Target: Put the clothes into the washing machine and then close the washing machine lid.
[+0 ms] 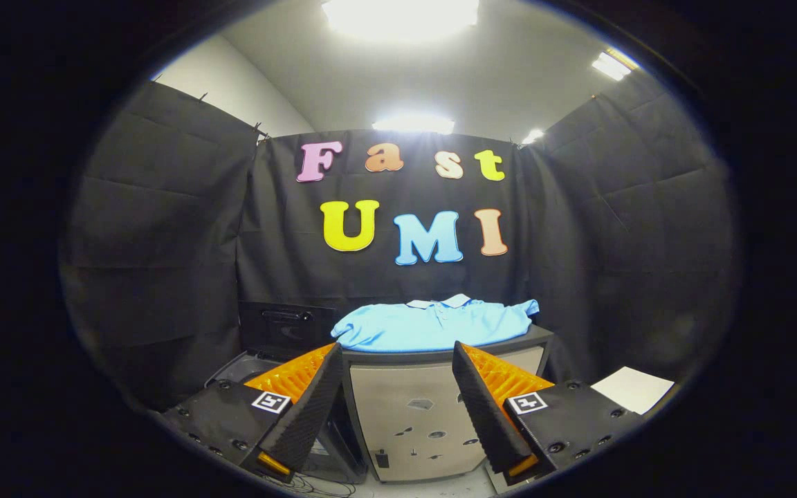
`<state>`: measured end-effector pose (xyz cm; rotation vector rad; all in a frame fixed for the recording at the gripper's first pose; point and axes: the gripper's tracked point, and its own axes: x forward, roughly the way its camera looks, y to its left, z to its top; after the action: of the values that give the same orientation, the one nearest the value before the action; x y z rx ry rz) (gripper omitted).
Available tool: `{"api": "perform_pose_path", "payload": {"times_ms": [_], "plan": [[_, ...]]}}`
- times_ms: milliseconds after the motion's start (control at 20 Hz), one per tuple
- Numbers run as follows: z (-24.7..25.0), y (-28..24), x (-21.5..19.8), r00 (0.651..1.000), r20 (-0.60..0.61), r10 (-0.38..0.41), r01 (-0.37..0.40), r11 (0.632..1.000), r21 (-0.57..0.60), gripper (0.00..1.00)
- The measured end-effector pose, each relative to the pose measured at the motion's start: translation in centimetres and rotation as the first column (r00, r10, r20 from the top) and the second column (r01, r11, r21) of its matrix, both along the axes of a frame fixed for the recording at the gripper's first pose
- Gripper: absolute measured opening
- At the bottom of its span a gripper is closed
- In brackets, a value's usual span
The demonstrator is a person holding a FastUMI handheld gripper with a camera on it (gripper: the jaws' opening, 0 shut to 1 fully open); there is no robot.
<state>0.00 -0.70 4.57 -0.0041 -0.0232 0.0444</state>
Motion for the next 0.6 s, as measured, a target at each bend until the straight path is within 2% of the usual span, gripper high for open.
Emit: {"api": "perform_pose_path", "payload": {"times_ms": [600], "plan": [[4.3, -2.4, 11.1, 0.999, -0.032, 0.015, -0.013, 0.999, 0.045, 0.98]]}}
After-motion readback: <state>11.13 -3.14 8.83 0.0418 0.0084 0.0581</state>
